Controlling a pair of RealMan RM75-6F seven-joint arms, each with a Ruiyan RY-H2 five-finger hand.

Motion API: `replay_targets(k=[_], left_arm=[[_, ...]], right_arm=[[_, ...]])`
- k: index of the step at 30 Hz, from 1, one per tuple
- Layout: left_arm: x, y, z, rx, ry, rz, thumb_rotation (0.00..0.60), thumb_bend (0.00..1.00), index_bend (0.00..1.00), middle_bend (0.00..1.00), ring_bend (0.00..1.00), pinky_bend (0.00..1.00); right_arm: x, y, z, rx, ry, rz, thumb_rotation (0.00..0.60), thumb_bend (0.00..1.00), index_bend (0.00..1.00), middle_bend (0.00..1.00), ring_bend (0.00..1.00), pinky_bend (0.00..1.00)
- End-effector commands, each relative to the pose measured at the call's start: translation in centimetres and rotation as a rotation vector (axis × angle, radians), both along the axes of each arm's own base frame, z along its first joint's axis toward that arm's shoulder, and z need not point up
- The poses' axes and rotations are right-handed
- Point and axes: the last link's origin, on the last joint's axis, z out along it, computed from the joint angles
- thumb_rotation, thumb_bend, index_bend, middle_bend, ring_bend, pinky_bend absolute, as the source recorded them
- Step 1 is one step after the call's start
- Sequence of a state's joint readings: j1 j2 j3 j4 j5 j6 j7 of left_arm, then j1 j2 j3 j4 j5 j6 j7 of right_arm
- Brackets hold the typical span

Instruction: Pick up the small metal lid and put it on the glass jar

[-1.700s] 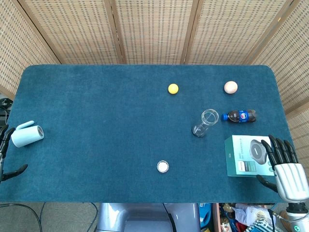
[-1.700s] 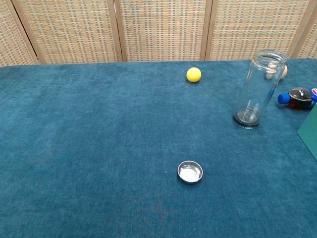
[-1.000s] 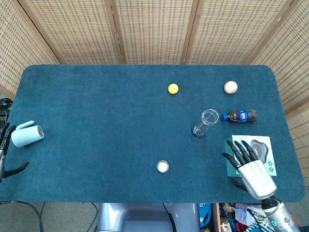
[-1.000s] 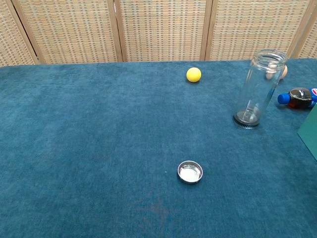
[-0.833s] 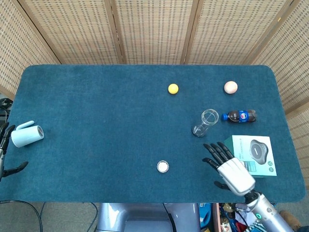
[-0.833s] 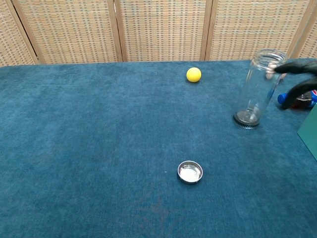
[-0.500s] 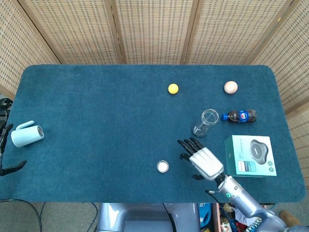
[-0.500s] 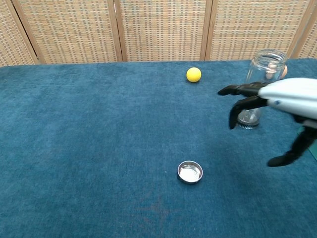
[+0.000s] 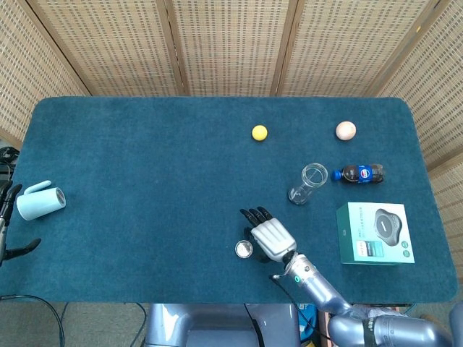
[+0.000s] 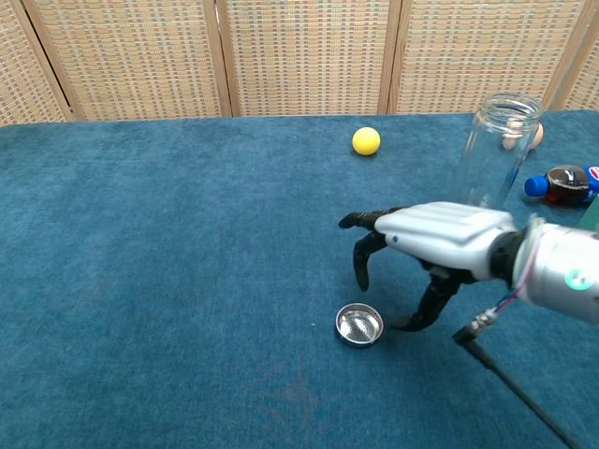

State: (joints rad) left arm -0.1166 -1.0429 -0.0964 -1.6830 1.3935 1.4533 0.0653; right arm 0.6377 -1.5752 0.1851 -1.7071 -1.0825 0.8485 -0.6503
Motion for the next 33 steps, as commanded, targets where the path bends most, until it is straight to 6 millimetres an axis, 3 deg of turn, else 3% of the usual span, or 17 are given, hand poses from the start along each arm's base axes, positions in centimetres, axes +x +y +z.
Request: replay_targets(k=[1, 9, 21, 33], left_arm=[[0.0, 0.0, 0.1, 0.004, -0.002, -0.002, 0.6, 0.11, 0.0, 0.0, 0.0, 0.0], [-0.1, 0.2, 0.3, 0.006, -0.013, -0.001, 0.6, 0.11, 0.0, 0.0, 0.0, 0.0], [-0.3, 0.2, 0.5, 0.007, -0.021, 0.002, 0.6, 0.11, 0.0, 0.0, 0.0, 0.0], [-0.3, 0.3, 0.4, 0.006, -0.018, 0.004, 0.6, 0.11, 0.0, 0.0, 0.0, 0.0]], right_arm=[[1.0, 0.1, -1.9, 0.014, 0.02, -0.033, 0.6, 0.43, 0.45, 0.0, 0.0, 0.0], [2.0, 0.3, -3.7, 0.024, 0.047, -0.09, 0.6, 0.44, 0.46, 0.0, 0.0, 0.0], [2.7, 0.3, -3.8, 0.019, 0.058, -0.081, 0.6, 0.51, 0.5, 0.0, 0.0, 0.0], [2.1, 0.2, -3.7, 0.01, 0.076, -0.075, 0.6, 0.56, 0.55, 0.0, 0.0, 0.0]])
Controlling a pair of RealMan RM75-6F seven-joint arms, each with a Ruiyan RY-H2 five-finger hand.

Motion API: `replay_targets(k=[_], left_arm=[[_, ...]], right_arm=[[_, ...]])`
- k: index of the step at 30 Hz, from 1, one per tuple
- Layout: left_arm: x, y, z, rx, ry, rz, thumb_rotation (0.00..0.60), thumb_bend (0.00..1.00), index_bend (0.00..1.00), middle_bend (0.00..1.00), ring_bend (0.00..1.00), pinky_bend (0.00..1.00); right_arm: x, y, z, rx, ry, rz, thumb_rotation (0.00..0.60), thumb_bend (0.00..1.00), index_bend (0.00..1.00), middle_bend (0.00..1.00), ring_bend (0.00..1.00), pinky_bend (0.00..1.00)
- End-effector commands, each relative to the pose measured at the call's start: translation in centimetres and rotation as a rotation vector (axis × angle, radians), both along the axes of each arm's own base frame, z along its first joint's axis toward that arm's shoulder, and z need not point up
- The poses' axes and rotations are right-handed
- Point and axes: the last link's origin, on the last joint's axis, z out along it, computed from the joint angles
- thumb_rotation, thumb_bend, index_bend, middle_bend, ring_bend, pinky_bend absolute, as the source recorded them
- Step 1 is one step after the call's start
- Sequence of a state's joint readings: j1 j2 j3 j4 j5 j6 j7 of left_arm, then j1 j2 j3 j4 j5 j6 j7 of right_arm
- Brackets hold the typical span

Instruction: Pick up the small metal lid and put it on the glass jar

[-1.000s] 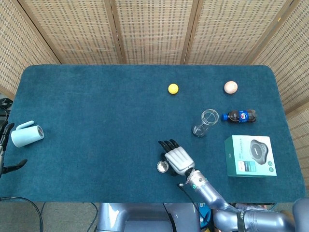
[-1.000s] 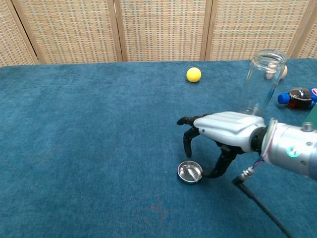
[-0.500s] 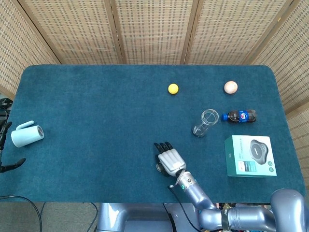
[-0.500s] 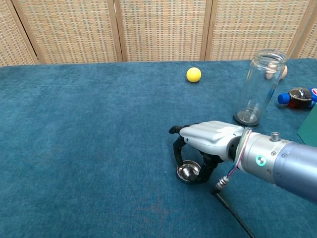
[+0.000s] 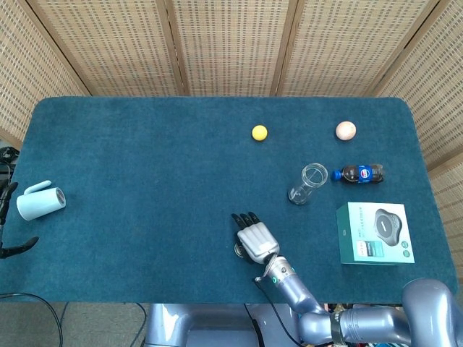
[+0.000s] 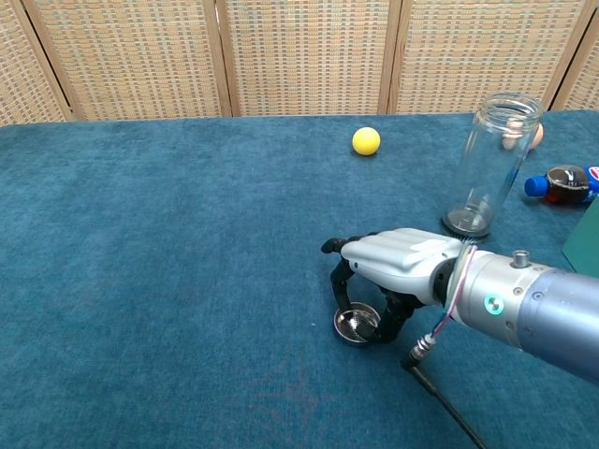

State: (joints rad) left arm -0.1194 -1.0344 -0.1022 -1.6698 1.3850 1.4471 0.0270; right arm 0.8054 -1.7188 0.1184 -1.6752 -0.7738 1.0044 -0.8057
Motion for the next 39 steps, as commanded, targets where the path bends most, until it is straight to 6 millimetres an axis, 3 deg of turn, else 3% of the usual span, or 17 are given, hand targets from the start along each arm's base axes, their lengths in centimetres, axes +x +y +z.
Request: replay_targets(k=[1, 8, 20, 25, 30, 32, 35, 39], left_arm=[[0.0, 0.0, -0.1, -0.003, 0.002, 0.001, 0.6, 0.11, 0.0, 0.0, 0.0, 0.0], [0.0, 0.1, -0.2, -0.005, 0.006, 0.002, 0.6, 0.11, 0.0, 0.0, 0.0, 0.0], [0.0, 0.2, -0.4, -0.011, 0.01, 0.005, 0.6, 0.11, 0.0, 0.0, 0.0, 0.0], [0.0, 0.2, -0.5, -0.015, 0.011, 0.005, 0.6, 0.11, 0.0, 0.0, 0.0, 0.0], [0.1, 0.1, -0.5, -0.015, 0.012, 0.002, 0.6, 0.11, 0.0, 0.0, 0.0, 0.0], [0.1, 0.1, -0.5, -0.014, 0.012, 0.002, 0.6, 0.11, 0.0, 0.0, 0.0, 0.0], [0.1, 0.1, -0.4, -0.011, 0.009, 0.003, 0.6, 0.11, 0.0, 0.0, 0.0, 0.0], [0.1, 0.1, -0.5, -0.014, 0.012, 0.003, 0.6, 0.11, 0.0, 0.0, 0.0, 0.0]], right_arm=[[-0.2, -0.1, 0.1, -0.006, 0.0, 0.005, 0.6, 0.56, 0.56, 0.0, 0.0, 0.0], [-0.4, -0.2, 0.1, -0.009, -0.009, 0.01, 0.6, 0.57, 0.64, 0.0, 0.0, 0.0], [0.6, -0.2, 2.1, -0.031, -0.088, 0.036, 0.6, 0.63, 0.64, 0.02, 0.0, 0.0], [2.3, -0.3, 4.8, -0.063, -0.154, 0.074, 0.6, 0.63, 0.64, 0.02, 0.0, 0.0], [3.9, -1.6, 8.1, -0.152, -0.196, 0.109, 0.6, 0.63, 0.64, 0.03, 0.0, 0.0], [4.6, -2.4, 9.9, -0.194, -0.22, 0.112, 0.6, 0.63, 0.64, 0.03, 0.0, 0.0], [5.7, -4.6, 14.5, -0.323, -0.259, 0.113, 0.6, 0.63, 0.64, 0.03, 0.0, 0.0], [5.0, -7.1, 18.5, -0.438, -0.253, 0.058, 0.6, 0.63, 0.64, 0.03, 0.0, 0.0]])
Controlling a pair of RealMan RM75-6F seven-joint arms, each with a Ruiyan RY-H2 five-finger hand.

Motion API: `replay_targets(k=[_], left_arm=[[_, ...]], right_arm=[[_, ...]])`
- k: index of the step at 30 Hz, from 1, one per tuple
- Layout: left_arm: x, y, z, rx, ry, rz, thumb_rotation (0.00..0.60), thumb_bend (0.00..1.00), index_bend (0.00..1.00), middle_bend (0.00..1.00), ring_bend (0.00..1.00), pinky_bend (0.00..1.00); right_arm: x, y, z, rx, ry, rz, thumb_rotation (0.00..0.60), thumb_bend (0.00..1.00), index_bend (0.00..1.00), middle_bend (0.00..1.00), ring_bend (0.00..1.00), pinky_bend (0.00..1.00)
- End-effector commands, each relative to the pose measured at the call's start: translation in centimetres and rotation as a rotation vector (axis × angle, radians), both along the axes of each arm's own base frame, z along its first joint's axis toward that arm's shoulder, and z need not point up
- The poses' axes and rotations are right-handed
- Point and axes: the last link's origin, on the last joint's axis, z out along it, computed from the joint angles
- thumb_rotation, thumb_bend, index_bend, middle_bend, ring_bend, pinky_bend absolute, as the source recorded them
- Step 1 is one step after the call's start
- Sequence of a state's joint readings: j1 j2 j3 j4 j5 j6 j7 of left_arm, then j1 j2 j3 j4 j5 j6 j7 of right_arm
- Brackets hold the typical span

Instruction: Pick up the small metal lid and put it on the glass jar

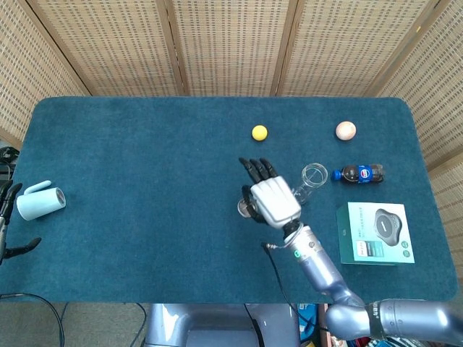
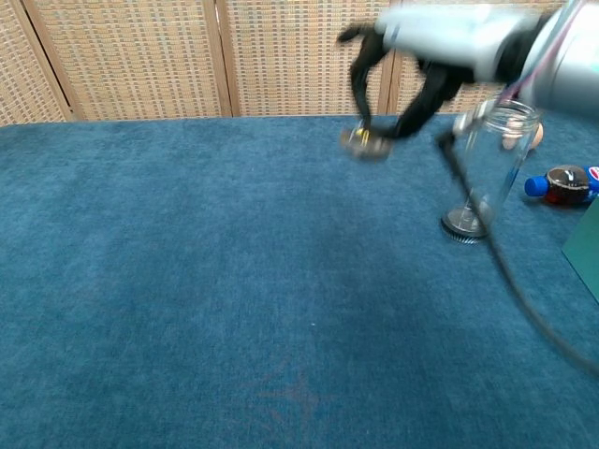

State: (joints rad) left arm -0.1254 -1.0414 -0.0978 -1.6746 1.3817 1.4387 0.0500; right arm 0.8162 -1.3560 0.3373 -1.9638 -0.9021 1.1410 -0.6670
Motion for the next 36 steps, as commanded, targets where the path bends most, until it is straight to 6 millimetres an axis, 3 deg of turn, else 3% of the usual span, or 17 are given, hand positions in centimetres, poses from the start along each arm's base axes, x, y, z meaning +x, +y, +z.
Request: replay_targets(k=[1, 7, 14, 21, 36], left_arm=[[0.0, 0.0, 0.0, 0.0, 0.002, 0.0, 0.6, 0.11, 0.0, 0.0, 0.0, 0.0], [0.1, 0.1, -0.1, -0.003, 0.004, 0.001, 0.6, 0.11, 0.0, 0.0, 0.0, 0.0], [0.2, 0.1, -0.3, -0.001, 0.011, 0.002, 0.6, 0.11, 0.0, 0.0, 0.0, 0.0], [0.2, 0.1, -0.4, -0.005, 0.014, 0.004, 0.6, 0.11, 0.0, 0.0, 0.0, 0.0], [0.2, 0.1, -0.2, 0.0, 0.011, 0.004, 0.6, 0.11, 0.0, 0.0, 0.0, 0.0]], right_arm=[[-0.5, -2.3, 4.3, -0.109, -0.027, -0.072, 0.6, 0.63, 0.64, 0.03, 0.0, 0.0], [-3.8, -3.9, 6.9, -0.164, -0.003, -0.182, 0.6, 0.63, 0.64, 0.03, 0.0, 0.0], [-6.8, -4.2, 7.0, -0.154, 0.039, -0.228, 0.6, 0.63, 0.64, 0.03, 0.0, 0.0], [-8.2, -4.6, 6.7, -0.165, 0.08, -0.242, 0.6, 0.63, 0.65, 0.03, 0.0, 0.0], [-9.4, -5.2, 6.2, -0.179, 0.113, -0.275, 0.6, 0.63, 0.65, 0.03, 0.0, 0.0]])
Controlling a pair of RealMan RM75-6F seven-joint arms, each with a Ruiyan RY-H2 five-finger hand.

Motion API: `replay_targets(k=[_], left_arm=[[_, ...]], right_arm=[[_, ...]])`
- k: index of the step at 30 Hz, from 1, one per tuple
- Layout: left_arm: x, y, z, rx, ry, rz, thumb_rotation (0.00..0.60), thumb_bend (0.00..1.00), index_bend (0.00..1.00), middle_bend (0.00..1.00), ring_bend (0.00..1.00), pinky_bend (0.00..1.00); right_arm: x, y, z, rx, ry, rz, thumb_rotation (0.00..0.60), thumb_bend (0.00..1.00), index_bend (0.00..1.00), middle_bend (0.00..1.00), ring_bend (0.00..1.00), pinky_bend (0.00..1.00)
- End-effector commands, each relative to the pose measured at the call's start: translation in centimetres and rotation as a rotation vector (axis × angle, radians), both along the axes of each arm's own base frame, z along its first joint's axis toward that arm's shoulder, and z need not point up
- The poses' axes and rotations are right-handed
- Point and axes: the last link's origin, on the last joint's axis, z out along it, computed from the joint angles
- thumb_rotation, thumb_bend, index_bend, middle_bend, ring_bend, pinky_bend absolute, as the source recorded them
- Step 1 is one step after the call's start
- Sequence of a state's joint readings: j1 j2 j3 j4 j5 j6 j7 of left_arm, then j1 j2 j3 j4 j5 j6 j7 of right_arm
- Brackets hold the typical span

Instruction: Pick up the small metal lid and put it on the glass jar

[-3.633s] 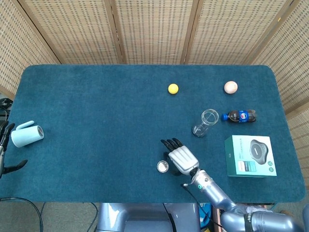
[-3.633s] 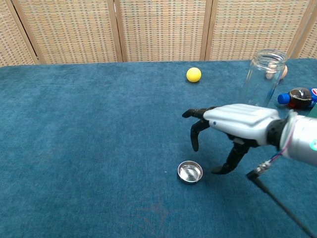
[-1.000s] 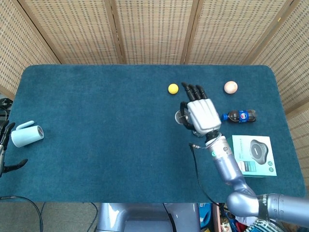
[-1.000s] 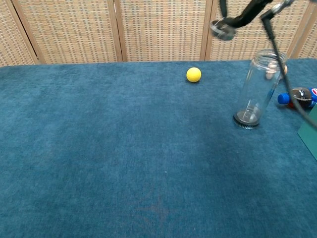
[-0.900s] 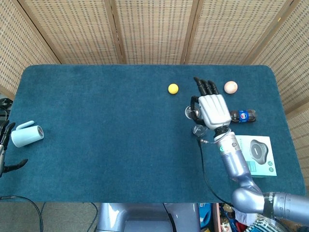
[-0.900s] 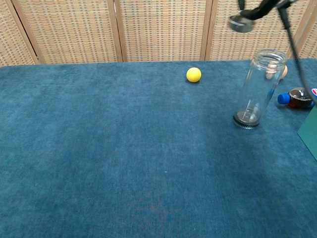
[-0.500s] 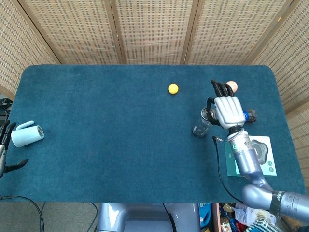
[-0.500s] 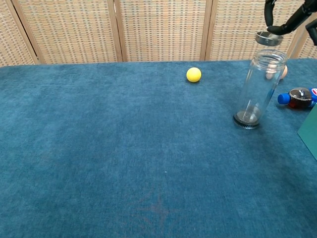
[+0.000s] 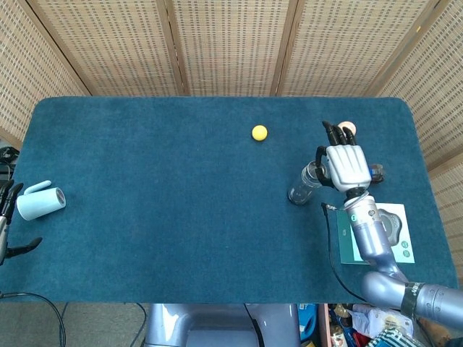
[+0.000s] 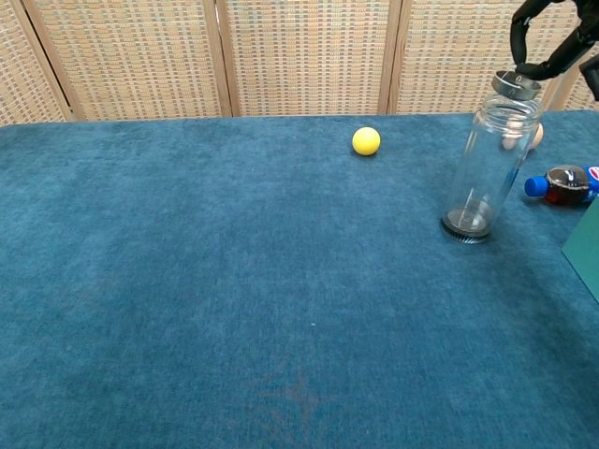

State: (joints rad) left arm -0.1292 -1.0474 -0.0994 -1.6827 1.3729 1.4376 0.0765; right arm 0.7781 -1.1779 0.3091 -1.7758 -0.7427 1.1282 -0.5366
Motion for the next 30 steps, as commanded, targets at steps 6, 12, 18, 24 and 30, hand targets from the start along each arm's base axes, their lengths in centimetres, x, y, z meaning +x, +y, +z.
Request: replay_targets(k=[6, 12, 18, 24, 30], left_arm=[[-0.06, 0.0, 0.04, 0.001, -0.002, 0.002, 0.6, 0.11, 0.0, 0.0, 0.0, 0.0], [-0.12, 0.04, 0.02, -0.001, -0.001, 0.004, 0.6, 0.11, 0.0, 0.0, 0.0, 0.0], [-0.16, 0.05, 0.02, -0.001, 0.0, 0.007, 0.6, 0.11, 0.0, 0.0, 0.0, 0.0], [-0.14, 0.02, -0.02, -0.001, 0.003, 0.005, 0.6, 0.11, 0.0, 0.0, 0.0, 0.0], [-0.14, 0.03, 0.0, 0.0, 0.001, 0.006, 0.6, 0.11, 0.0, 0.0, 0.0, 0.0]], right_arm=[[-0.22, -0.19, -0.39, -0.006, 0.018, -0.005, 0.6, 0.63, 0.65, 0.03, 0.0, 0.0], [-0.3, -0.26, -0.64, -0.004, 0.018, -0.01, 0.6, 0.63, 0.65, 0.03, 0.0, 0.0], [-0.34, -0.08, -0.92, 0.019, 0.019, -0.009, 0.6, 0.53, 0.39, 0.0, 0.0, 0.0], [-0.43, 0.08, -0.62, 0.028, 0.055, -0.034, 0.6, 0.11, 0.0, 0.0, 0.0, 0.0], [-0.06, 0.35, -0.09, 0.015, 0.045, -0.022, 0.6, 0.11, 0.0, 0.0, 0.0, 0.0]])
